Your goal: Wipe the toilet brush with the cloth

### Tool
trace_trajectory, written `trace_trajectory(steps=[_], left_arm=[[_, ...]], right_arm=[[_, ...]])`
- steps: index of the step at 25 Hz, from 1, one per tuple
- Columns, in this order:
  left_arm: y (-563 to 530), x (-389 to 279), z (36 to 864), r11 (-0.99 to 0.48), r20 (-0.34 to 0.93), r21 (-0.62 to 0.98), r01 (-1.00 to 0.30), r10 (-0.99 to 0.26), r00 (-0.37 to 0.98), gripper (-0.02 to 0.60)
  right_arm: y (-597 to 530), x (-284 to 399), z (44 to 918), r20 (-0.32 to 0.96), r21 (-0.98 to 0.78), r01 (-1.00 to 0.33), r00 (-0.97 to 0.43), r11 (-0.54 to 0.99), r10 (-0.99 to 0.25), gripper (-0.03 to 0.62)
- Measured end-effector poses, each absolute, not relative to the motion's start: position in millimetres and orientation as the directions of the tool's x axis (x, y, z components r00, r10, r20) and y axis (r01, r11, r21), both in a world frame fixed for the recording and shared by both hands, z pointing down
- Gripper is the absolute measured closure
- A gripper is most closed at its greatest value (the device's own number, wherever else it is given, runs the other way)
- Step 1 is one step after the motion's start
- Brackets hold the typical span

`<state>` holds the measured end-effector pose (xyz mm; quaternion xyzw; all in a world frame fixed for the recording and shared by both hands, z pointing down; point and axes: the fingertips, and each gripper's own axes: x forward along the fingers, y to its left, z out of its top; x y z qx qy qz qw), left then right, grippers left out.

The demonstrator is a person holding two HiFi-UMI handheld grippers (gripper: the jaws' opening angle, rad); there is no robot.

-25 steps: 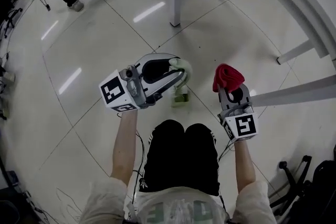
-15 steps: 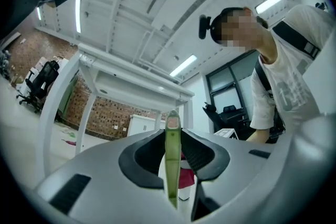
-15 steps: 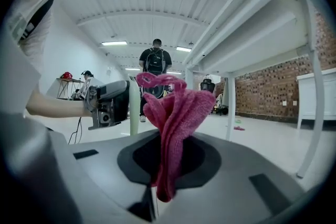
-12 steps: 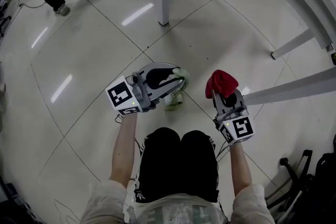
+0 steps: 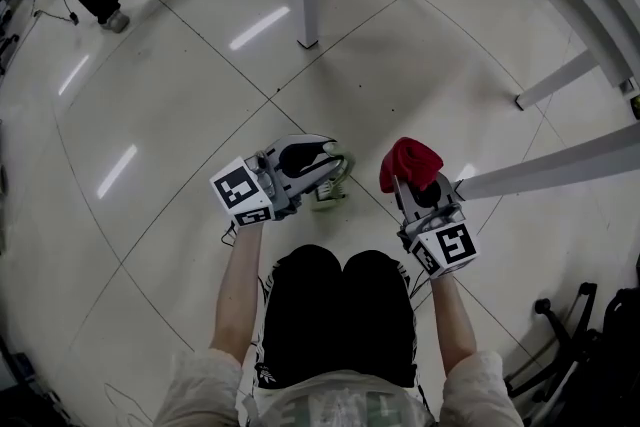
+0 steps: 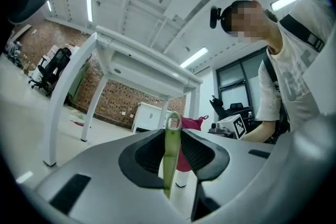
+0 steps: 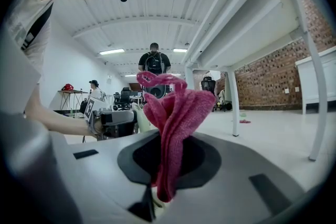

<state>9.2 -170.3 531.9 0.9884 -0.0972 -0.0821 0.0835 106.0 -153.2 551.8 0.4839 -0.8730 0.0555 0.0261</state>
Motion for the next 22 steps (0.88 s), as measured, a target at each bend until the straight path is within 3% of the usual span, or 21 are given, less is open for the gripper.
trace_trajectory(steps=[6, 9, 12, 15, 18, 22], left_arm=[[-185, -16, 510, -0.883, -0.178, 0.237, -0.406, -0.450, 0.875, 0.434], [-208, -69, 492, -0.698, -0.291, 0.411, -0.587, -0.710, 0.641, 0.434], [-225, -119, 526, -0.410, -0.204, 0.556, -0.723, -0.911, 0.359, 0.439], [-215, -137, 544, -0.286, -0.116, 0.435, -0.853, -0.958, 0.262, 0.575], [-212, -134, 548, -0.282, -0.099, 0.341, -0.897, -0.959, 0.264, 0.577], [-209, -139, 528, -0.280, -0.130, 0.387, -0.878, -0.960, 0.249, 0.577]], right_arm=[[-156, 104, 547, 0.071, -0.122, -0.856, -0.513, 0.503, -0.856, 0.562], [-170, 109, 540, 0.073, -0.170, -0.894, -0.431, 0.414, -0.899, 0.562], [-183, 113, 545, 0.101, -0.223, -0.928, -0.325, 0.297, -0.940, 0.562], [-187, 101, 546, 0.095, -0.266, -0.924, -0.308, 0.274, -0.947, 0.562], [-194, 96, 550, 0.083, -0.269, -0.922, -0.308, 0.276, -0.948, 0.562], [-197, 97, 540, 0.082, -0.301, -0.916, -0.303, 0.266, -0.950, 0.562]])
